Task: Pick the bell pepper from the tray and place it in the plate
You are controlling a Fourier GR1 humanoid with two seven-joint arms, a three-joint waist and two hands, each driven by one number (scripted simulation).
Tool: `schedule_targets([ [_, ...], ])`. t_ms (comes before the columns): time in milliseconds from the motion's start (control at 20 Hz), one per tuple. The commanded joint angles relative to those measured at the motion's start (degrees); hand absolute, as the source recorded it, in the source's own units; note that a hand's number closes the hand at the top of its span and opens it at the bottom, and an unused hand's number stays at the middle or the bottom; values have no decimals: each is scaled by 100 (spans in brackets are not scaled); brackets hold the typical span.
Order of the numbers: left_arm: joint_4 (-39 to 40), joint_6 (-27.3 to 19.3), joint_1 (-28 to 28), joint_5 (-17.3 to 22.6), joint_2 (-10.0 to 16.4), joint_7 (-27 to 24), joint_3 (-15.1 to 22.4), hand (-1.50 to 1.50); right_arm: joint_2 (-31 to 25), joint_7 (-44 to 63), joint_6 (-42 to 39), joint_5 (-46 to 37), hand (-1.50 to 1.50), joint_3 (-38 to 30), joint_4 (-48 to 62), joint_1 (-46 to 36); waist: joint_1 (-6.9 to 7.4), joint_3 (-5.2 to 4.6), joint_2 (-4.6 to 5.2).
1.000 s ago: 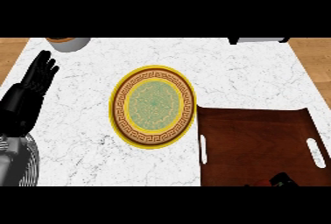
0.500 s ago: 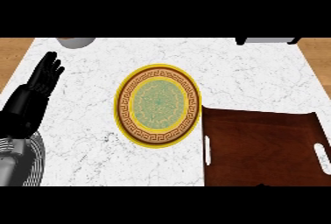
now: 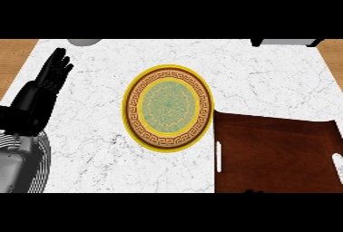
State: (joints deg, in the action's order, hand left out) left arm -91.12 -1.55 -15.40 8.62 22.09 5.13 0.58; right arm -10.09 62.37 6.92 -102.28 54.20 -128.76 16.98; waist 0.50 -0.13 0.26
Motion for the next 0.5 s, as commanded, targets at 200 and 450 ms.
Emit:
schedule_targets([
  [200,-79,100,-222,14,-6,44,40,0,951,700,15,860,150,-331,481,-1174,231,4,90],
  [450,-35,-15,-294,-113,-176,-1,177,0,949,577,272,1514,150,-738,659,-1428,313,10,149],
])
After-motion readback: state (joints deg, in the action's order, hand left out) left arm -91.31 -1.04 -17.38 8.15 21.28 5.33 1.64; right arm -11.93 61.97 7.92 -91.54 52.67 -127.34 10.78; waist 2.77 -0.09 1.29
